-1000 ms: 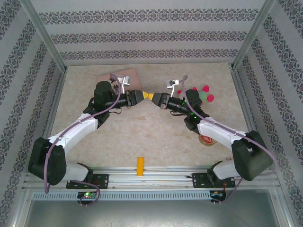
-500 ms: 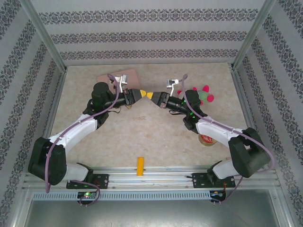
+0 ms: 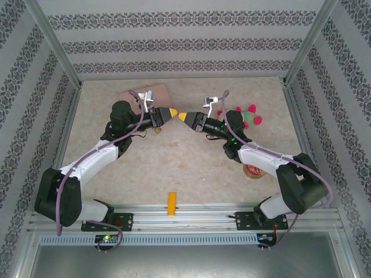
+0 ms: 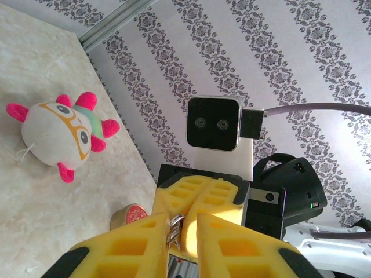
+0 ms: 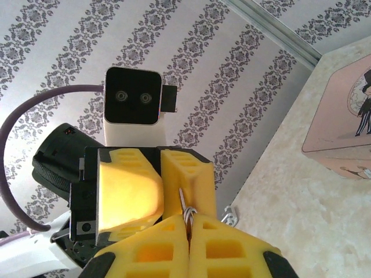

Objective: Unlock the padlock with the key

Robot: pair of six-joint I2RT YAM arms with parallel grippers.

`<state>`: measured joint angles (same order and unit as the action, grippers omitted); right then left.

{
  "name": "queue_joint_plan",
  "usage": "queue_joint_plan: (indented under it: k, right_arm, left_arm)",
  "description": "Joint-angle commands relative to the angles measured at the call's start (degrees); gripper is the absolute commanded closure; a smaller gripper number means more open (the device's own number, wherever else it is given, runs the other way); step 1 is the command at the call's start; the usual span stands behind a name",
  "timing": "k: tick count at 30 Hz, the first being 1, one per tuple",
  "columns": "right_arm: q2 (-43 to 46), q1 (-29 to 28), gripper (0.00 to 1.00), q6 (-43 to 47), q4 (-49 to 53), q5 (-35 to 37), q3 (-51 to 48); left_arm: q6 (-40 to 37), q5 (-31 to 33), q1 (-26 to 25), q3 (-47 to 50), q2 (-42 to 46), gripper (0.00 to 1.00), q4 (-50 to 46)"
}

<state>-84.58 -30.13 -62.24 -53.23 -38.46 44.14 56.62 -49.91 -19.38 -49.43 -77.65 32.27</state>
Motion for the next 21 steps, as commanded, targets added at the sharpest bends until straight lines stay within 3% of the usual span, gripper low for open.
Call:
queue_joint_plan:
  k: [1,12,15,18,21]
  right_arm:
    - [-0.4,-0.1,1.00,-0.6,-3.3,-0.9,-0.2]
    - [-1.7,-0.9,1.00,-1.5,-4.3,-0.8,0.2]
    - [-2.2,-1.0,1.00,-1.8,-4.7,-0.9,0.5]
    - [-2.4,-1.0,1.00,-1.9,-4.8,-1.0,0.7]
    - [-1.9,-0.8,0.77,-1.6,-4.1,-0.4,0.2]
  left_arm:
    - [0.8,-0.8,0.6,0.5,0.4,0.81,4.4]
    - [1.0,-1.0,0.6,0.6,-0.1,0.90,5.9]
    - [0.6,-1.2,0.6,0.7,0.0,0.98,6.0]
    - [-0.3,-1.2,0.6,0.8,0.5,1.00,5.9]
    - [-2.9,-1.7,0.9,0.1,1.6,1.00,2.8]
